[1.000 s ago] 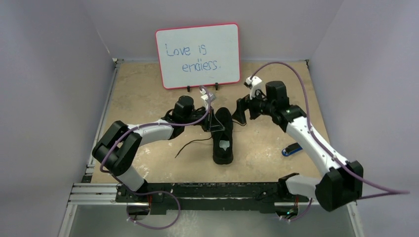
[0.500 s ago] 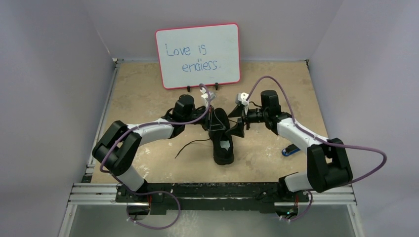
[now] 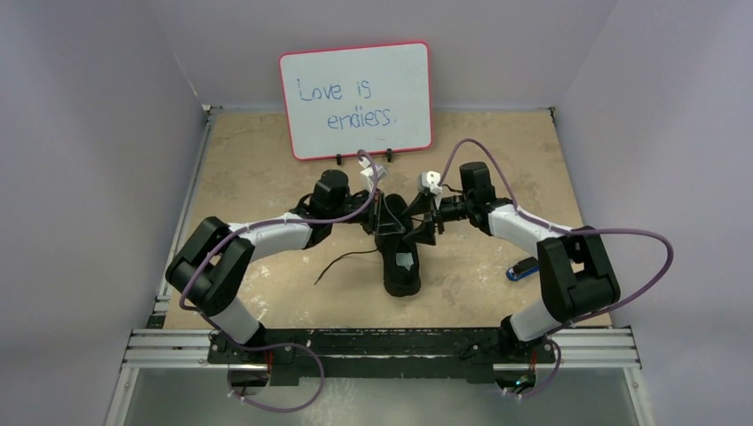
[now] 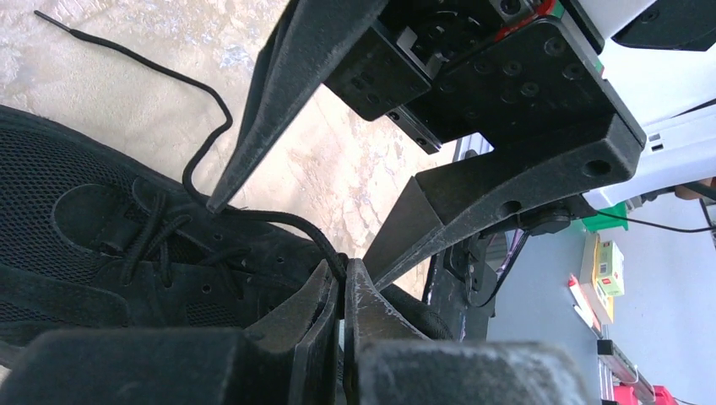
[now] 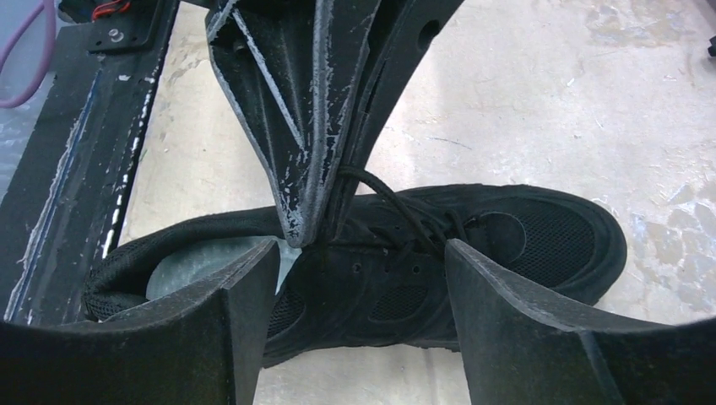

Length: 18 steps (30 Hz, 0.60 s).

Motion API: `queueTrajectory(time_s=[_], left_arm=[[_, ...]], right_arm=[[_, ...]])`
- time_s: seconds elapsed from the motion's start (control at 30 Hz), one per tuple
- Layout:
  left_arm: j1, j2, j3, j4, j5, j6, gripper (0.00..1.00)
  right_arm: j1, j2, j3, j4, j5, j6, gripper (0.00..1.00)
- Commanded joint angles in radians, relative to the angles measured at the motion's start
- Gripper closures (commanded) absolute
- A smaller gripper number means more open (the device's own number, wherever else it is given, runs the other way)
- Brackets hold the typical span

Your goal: Tie the shoes

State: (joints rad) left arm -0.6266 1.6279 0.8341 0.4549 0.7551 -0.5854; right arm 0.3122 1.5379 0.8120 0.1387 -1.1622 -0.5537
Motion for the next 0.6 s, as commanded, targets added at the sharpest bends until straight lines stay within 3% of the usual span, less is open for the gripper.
queueTrajectory(time_s=[0.0, 0.1, 0.17, 0.33, 0.5, 0.57], left_arm=[[0.011, -0.026, 0.054, 0.108, 0.033, -0.027, 1.00], [0.015, -0.024, 0.049, 0.124, 0.033, -0.033, 1.00], [0.016, -0.022, 0.046, 0.129, 0.033, -0.034, 1.00], [0.021, -0.018, 0.050, 0.114, 0.036, -0.018, 1.00], [0.052, -0.058, 0.063, -0.060, -0.003, 0.115, 0.99], [0.061, -0.082, 0.075, -0.155, -0.027, 0.183, 0.89]], right_arm=[[0.016, -0.013, 0.025, 0.032, -0.042, -0.003, 0.30], [0.031, 0.009, 0.031, 0.022, -0.054, 0.019, 0.46], [0.039, 0.016, 0.022, 0.043, -0.040, 0.045, 0.66], [0.041, -0.006, 0.008, 0.048, -0.029, 0.122, 1.00], [0.040, -0.027, 0.012, -0.019, -0.034, 0.159, 1.00], [0.040, -0.035, -0.031, 0.046, -0.050, 0.215, 1.00]])
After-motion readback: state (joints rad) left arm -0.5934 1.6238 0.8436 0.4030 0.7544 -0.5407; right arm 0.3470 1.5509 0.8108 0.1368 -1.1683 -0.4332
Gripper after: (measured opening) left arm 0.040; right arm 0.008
